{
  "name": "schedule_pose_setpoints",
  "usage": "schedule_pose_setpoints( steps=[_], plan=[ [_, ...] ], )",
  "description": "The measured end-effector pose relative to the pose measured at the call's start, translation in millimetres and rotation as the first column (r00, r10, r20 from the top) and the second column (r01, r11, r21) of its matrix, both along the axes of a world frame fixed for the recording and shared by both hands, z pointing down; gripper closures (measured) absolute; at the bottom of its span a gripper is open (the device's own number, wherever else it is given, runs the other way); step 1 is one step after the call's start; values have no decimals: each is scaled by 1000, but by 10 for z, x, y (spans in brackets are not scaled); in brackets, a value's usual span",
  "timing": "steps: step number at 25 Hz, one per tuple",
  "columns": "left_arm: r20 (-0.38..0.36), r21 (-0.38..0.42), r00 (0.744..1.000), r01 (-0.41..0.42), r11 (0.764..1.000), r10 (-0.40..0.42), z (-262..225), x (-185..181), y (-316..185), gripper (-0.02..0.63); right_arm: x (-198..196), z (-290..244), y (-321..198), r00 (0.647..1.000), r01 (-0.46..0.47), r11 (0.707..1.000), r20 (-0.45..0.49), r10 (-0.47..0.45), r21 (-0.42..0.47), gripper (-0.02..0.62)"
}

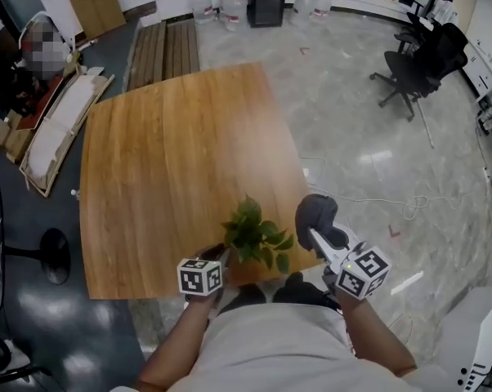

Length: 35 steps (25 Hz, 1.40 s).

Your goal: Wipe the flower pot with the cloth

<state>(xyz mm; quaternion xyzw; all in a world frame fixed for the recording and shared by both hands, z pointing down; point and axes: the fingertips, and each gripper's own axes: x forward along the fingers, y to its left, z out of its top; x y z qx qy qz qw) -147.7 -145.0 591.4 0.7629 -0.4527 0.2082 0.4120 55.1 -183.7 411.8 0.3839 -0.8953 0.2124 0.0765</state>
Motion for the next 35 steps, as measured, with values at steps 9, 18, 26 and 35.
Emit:
schedule_pose_setpoints(
  steps=[9, 18, 26, 35],
  plan=[
    [29, -99, 1000, 11, 995, -8, 429, 104, -347, 523, 31, 388, -381, 999, 41, 997, 2, -41, -62, 531],
    [34, -188, 992, 122, 975, -118, 774, 46, -454, 517, 110, 835, -639, 995, 100, 986, 39, -96, -133, 531],
    [-27, -254, 955, 280, 926, -296, 1036, -241, -378, 592, -382, 1567, -520, 972, 232, 937, 88, -216, -260, 531],
    [-130, -358, 900, 349, 866, -416, 1330, -365, -277, 592, -1406, 2280, -172, 927, 374, 865, 160, -339, -336, 532]
  ],
)
